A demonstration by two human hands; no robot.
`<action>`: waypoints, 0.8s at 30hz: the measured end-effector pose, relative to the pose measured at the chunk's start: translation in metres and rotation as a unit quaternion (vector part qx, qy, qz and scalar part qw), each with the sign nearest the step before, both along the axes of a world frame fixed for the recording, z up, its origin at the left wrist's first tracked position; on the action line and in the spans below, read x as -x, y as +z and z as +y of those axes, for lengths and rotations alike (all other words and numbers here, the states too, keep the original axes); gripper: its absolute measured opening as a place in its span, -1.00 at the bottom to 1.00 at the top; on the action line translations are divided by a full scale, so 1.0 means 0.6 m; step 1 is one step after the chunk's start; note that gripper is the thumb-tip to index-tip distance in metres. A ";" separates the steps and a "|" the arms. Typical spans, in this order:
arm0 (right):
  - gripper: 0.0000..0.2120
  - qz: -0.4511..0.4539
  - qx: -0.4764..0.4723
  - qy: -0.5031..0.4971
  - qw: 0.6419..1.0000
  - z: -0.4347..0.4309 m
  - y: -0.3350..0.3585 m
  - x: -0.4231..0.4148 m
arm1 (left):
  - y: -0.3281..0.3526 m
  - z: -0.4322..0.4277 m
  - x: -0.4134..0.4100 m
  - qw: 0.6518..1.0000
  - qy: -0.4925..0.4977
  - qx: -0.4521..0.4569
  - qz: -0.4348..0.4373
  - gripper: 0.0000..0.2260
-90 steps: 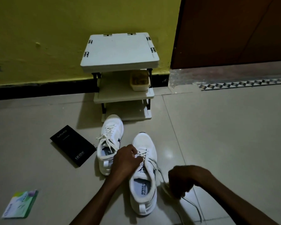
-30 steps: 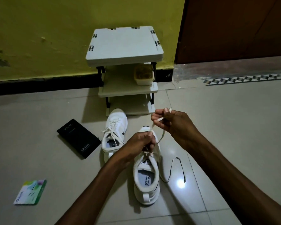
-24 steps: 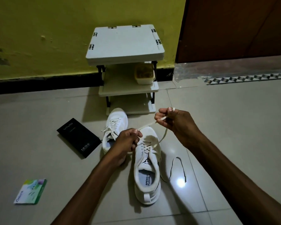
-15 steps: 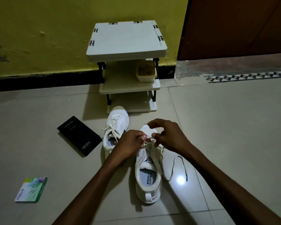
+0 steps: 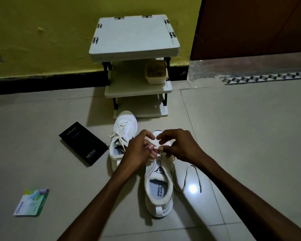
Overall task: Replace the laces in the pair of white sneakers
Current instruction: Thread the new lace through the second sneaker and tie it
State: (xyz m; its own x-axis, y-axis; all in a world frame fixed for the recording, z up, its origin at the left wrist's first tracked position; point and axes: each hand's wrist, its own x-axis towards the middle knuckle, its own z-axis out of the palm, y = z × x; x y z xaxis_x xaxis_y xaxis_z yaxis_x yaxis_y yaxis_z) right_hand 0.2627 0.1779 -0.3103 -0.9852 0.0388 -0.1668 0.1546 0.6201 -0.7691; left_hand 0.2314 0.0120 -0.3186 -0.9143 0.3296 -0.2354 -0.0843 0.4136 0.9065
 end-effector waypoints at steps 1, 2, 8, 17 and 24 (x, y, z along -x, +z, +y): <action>-0.82 -0.001 0.011 0.011 1.000 -0.005 0.001 0.001 | 0.002 0.003 -0.003 1.000 -0.009 0.006 0.005 -0.81; -0.87 0.004 0.008 0.018 1.000 -0.009 0.001 0.002 | 0.001 0.006 -0.005 1.000 -0.010 0.017 0.005 -0.79; -0.95 0.011 -0.015 -0.066 0.998 0.011 -0.017 0.002 | -0.013 -0.016 -0.005 0.979 -0.042 0.192 0.060 -0.79; -0.89 -0.059 -0.105 -0.003 0.993 -0.014 -0.026 -0.018 | -0.019 -0.011 -0.030 0.969 -0.026 0.242 0.046 -0.90; -0.84 -0.006 -0.225 0.050 0.973 -0.055 -0.034 -0.032 | -0.021 -0.032 -0.008 0.983 -0.040 0.166 -0.072 -0.84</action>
